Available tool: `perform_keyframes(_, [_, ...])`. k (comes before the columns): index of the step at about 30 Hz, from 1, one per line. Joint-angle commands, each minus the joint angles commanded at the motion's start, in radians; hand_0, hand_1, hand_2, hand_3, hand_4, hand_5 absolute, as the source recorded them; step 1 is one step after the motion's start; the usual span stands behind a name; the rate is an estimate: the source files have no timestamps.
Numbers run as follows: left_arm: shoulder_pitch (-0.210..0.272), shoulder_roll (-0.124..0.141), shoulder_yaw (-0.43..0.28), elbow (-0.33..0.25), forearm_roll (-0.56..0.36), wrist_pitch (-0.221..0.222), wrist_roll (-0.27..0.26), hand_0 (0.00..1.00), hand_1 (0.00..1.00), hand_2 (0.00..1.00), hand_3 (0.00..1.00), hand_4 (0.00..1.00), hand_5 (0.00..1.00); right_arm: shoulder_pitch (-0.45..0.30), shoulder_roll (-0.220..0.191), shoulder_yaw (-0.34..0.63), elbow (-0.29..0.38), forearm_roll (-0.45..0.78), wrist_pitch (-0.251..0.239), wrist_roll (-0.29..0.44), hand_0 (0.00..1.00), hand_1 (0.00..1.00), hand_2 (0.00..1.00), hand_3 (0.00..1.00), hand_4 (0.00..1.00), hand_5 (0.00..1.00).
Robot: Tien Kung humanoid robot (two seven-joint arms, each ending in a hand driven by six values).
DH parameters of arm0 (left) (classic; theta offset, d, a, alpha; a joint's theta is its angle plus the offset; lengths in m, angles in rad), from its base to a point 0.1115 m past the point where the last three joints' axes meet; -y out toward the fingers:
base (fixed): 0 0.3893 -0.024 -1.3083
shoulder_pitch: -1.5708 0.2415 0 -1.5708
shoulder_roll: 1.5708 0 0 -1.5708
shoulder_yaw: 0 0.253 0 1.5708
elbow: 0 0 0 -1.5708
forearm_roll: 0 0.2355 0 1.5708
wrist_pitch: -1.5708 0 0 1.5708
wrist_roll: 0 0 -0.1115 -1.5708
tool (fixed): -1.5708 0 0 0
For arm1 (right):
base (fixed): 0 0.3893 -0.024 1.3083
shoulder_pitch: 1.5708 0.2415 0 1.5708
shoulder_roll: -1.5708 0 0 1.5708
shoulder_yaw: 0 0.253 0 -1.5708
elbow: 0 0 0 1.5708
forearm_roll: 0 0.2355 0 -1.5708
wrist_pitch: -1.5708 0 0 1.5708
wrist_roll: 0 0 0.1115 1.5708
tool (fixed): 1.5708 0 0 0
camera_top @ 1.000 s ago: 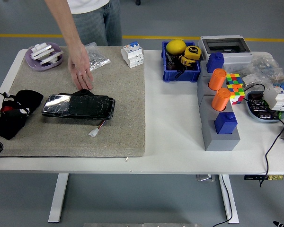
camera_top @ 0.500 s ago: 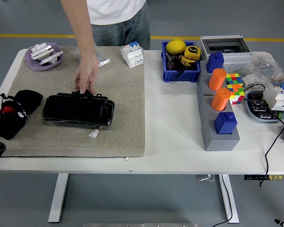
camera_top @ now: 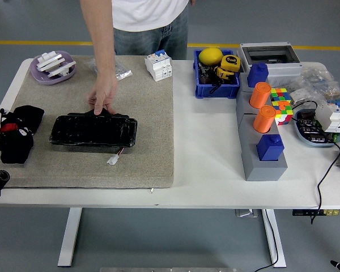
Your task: Pick the rag up,wipe the panel,place it on the desk
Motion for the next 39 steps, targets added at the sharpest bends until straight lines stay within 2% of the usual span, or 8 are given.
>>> perform_keyframes(3, [0.002,0.0,0.006,-0.001,0.003,0.025,-0.013,0.34,0.203,0.566,0.529,0.397,0.002,-0.001,0.0,-0.001,-0.001,0.003,0.0,0.002,0.712,0.668,0.693,0.639,0.998,0.563])
perform_keyframes(4, [0.003,0.001,0.008,-0.002,0.005,0.031,-0.016,0.289,0.156,0.5,0.458,0.118,0.002,-0.001,0.0,-0.003,-0.001,0.006,0.0,0.004,0.712,0.668,0.693,0.64,0.998,0.563])
perform_keyframes(9, [0.012,0.001,0.008,-0.01,0.015,0.053,-0.016,0.289,0.156,0.5,0.458,0.118,0.002,-0.004,0.0,-0.004,-0.002,0.008,-0.001,0.005,0.712,0.668,0.693,0.64,0.998,0.563])
perform_keyframes(10, [0.016,0.0,0.006,-0.015,0.019,0.055,-0.015,0.266,0.138,0.469,0.408,0.02,0.002,-0.004,0.0,-0.003,-0.002,0.007,-0.001,0.005,0.712,0.668,0.693,0.64,0.998,0.564])
perform_keyframes(14, [0.035,-0.005,-0.01,-0.05,0.044,0.056,-0.015,0.266,0.138,0.469,0.408,0.02,0.002,-0.006,0.001,-0.001,-0.003,0.004,-0.002,0.004,0.712,0.668,0.693,0.64,0.998,0.564])
perform_keyframes(26, [0.158,-0.032,-0.132,-0.357,0.128,0.061,0.006,0.263,0.133,0.459,0.381,0.063,0.002,-0.017,0.003,0.008,-0.006,0.004,-0.003,0.001,0.712,0.668,0.694,0.64,0.998,0.564])
perform_keyframes(31, [0.163,-0.032,-0.089,-0.371,0.133,0.076,-0.012,0.261,0.133,0.454,0.382,0.075,0.002,-0.018,0.004,0.006,-0.007,0.004,-0.002,0.002,0.712,0.668,0.694,0.64,0.998,0.564])
perform_keyframes(39, [0.148,-0.045,-0.029,-0.309,0.1,0.096,-0.054,0.26,0.133,0.45,0.381,0.079,0.002,-0.012,0.003,0.009,-0.007,0.004,-0.002,0.002,0.712,0.668,0.693,0.64,0.998,0.564])
